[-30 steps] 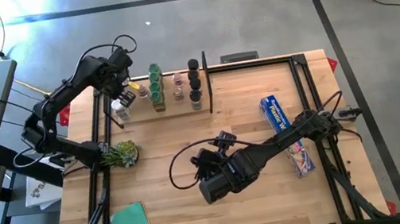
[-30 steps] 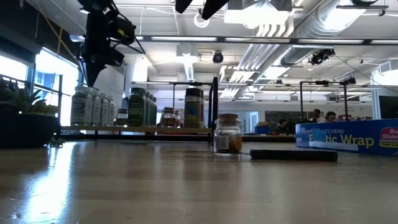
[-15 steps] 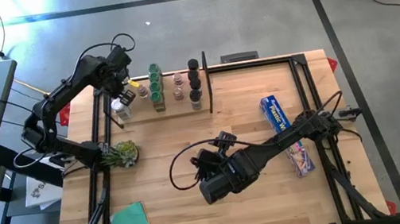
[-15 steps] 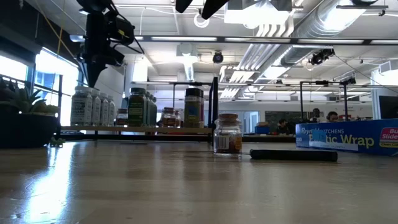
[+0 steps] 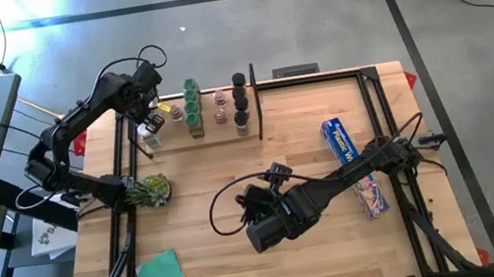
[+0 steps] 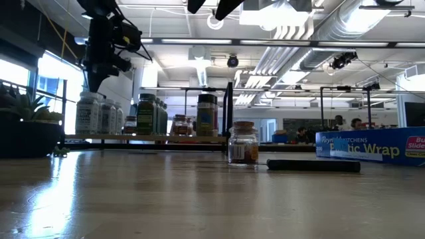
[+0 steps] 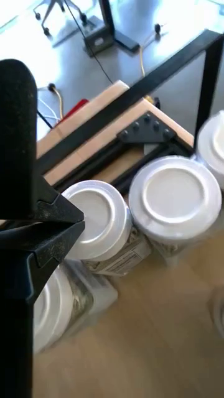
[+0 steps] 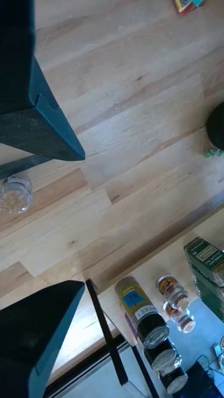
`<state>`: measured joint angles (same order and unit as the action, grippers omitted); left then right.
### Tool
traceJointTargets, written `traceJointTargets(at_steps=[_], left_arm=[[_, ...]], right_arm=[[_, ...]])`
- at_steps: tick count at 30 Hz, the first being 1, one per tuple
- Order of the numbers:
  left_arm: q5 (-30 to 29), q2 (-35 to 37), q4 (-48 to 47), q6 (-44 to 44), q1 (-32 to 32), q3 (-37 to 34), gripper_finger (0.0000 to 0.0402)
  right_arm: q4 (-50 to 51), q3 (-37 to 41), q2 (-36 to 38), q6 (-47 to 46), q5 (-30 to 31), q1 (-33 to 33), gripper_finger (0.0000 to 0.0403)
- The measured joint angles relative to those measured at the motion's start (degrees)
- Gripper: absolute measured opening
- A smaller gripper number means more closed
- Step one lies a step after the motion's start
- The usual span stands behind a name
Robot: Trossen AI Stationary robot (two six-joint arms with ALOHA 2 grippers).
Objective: Shelf spices
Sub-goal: Adjust the white lid seasoning bottles on the shelf
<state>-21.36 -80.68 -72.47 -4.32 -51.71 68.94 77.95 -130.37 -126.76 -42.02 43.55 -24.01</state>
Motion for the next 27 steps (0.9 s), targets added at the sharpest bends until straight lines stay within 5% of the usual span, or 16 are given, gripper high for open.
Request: traceJointTargets(at_steps=[27], left_arm=[[4.57,1.74,1.08,-0.41,0.51,-0.27,0.0]], right_arm=[[0.0,0.0,0.0,0.02,0.04,0.0,0.0326]])
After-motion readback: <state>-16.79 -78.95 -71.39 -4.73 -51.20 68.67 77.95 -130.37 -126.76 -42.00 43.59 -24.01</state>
